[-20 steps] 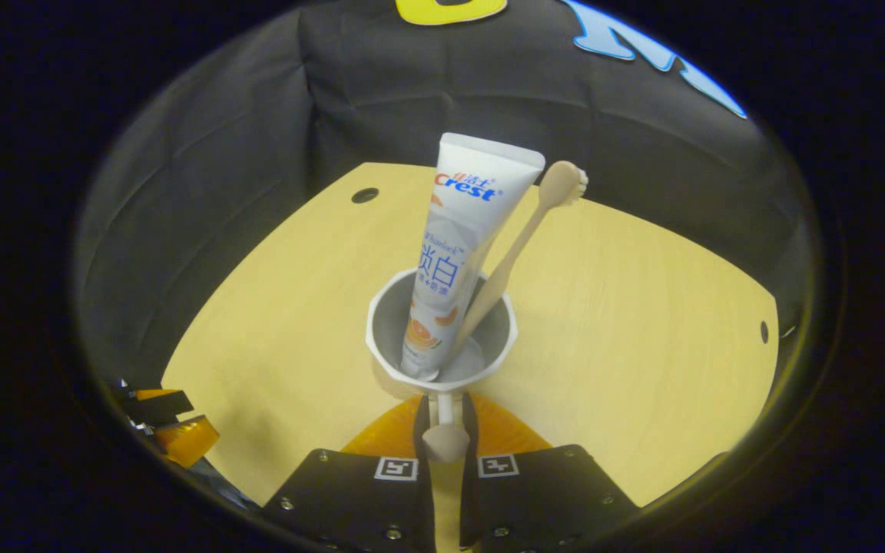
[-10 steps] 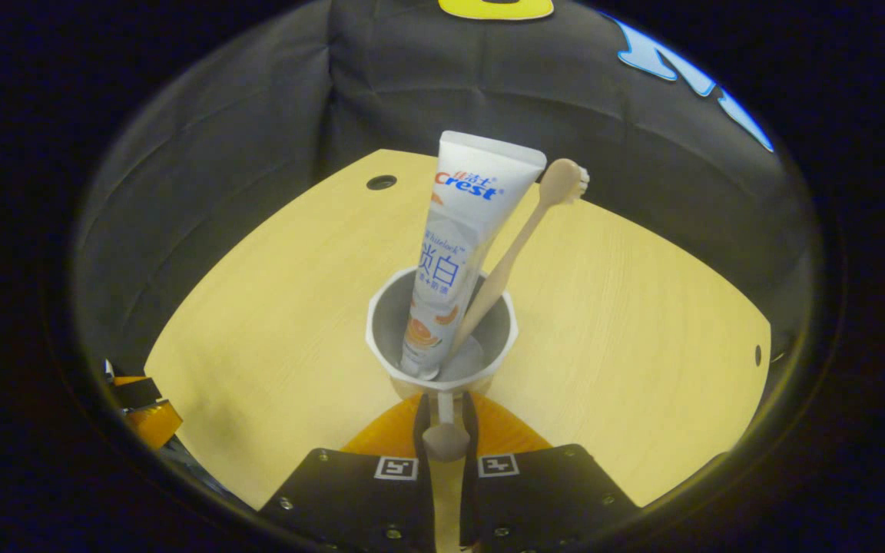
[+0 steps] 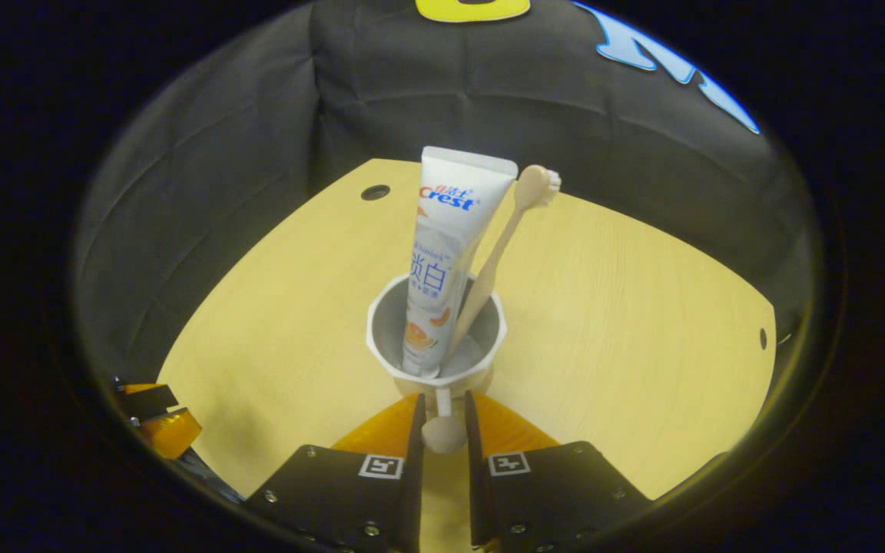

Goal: Put the toothbrush and toothpaste on the desktop into the cup, then pick up the cup and place it on the coaster on the desktop.

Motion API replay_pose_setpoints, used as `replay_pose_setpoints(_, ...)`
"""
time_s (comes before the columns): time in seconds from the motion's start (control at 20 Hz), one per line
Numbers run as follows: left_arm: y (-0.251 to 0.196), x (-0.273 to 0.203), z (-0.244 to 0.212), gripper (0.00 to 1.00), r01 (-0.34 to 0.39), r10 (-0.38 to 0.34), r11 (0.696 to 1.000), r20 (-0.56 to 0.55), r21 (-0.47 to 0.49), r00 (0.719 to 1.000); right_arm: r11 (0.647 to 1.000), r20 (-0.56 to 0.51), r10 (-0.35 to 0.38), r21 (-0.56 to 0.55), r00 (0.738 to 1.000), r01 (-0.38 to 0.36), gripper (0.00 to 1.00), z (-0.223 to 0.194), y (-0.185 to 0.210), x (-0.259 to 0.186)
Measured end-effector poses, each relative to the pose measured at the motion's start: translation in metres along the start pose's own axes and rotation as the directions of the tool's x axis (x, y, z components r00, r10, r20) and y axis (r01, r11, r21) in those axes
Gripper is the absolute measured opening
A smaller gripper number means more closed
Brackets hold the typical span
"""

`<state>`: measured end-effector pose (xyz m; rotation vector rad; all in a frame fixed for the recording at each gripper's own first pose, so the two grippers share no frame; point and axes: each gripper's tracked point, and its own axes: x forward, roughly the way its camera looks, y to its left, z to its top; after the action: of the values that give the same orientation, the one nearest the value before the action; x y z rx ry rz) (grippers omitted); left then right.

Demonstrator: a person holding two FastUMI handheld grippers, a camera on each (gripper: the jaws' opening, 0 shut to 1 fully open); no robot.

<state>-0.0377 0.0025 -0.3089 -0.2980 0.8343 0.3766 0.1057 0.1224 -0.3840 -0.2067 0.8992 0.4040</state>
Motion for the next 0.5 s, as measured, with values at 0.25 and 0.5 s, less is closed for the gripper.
replay_pose_setpoints(0.25,-0.027,0.015,0.01,0.84,0.063,-0.065,0.996,0.028,0.06,0.997,0.999,0.066,0.015,0.039,0.998,-0.018,0.25,0.008,-0.001,-0.038)
replay_pose_setpoints(0.5,-0.078,0.007,0.036,0.91,0.133,-0.143,0.982,0.07,0.135,0.987,0.997,0.136,-0.01,0.074,0.991,0.0,0.24,0.013,-0.015,-0.076)
